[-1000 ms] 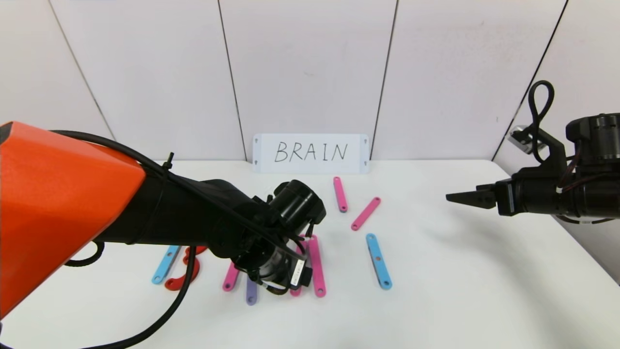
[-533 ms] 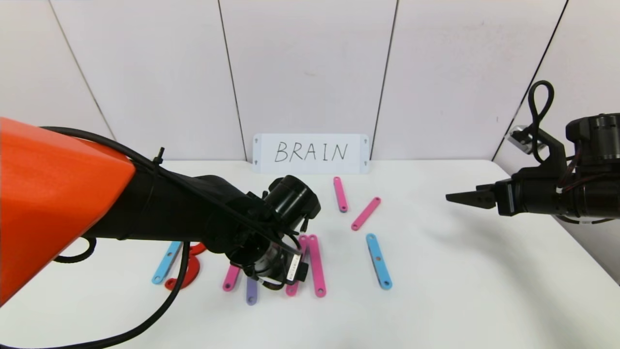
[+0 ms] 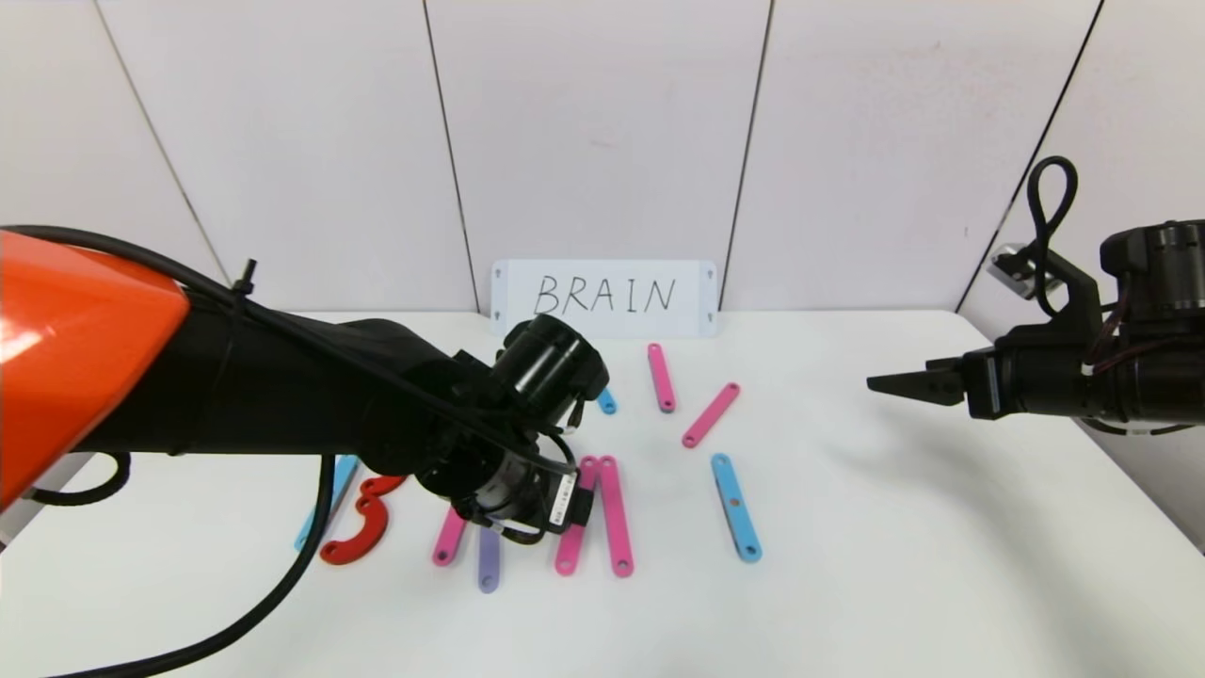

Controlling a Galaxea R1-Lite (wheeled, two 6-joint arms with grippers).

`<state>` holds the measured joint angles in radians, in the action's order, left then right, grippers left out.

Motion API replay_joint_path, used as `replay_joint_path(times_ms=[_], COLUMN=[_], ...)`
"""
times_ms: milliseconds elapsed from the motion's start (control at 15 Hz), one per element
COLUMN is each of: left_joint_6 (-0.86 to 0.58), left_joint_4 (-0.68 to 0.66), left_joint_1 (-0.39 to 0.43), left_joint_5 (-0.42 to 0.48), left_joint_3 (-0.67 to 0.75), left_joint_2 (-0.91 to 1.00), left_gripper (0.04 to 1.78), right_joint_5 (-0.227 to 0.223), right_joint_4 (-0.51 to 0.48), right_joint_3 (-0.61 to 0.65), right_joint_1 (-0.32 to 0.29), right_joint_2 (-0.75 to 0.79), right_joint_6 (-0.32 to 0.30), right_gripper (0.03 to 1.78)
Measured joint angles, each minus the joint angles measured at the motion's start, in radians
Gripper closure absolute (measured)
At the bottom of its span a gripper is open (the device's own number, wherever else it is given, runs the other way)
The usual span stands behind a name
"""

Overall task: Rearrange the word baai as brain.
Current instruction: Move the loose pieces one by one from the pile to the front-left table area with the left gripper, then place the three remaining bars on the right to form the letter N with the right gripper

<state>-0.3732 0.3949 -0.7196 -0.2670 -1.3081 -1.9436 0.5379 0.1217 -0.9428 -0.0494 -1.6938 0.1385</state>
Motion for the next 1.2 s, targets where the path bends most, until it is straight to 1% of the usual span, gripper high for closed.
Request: replay_joint_path(times_ms=[200,400,667,733,800,867,1067,1200], left_joint_6=[0.035,0.097,0.221,0.250,0.274,0.287,0.316,0.351], left_joint_4=[-0.010,-0.013,-0.016,-0.020,-0.029,-0.035,-0.061,-0.079], left_joint_1=[0.044,0.119,0.274,0.316,0.355,0.395,0.509,0.559], left_joint_5=[0.034,0.136,0.356,0.403,0.445,0.480,0.556,0.583], left_joint_3=[-0.015,-0.046,-0.085,-0.091,-0.094,-0.096,-0.099,-0.098], left_joint_2=[0.063,0.127,0.214,0.234,0.254,0.272,0.312,0.336], left_gripper=[0.08,0.08,0.08,0.08,0.08,0.08,0.08,0.08], right_joint_5=[0.000,-0.004,-0.008,-0.011,-0.024,-0.052,-0.175,-0.242], right_joint_4=[0.000,0.000,-0.003,-0.005,-0.011,-0.017,-0.021,-0.022], right_joint_3=[0.002,0.005,-0.021,-0.034,-0.048,-0.066,-0.145,-0.217], right_joint_1=[0.001,0.007,0.040,0.057,0.078,0.106,0.213,0.285], right_joint_2=[0.001,0.006,0.013,0.015,0.017,0.017,0.003,-0.036], right_joint_6=[0.009,0.026,0.015,0.011,0.004,-0.005,-0.050,-0.063], right_gripper=[0.07,0.07,0.07,0.07,0.07,0.07,0.07,0.07])
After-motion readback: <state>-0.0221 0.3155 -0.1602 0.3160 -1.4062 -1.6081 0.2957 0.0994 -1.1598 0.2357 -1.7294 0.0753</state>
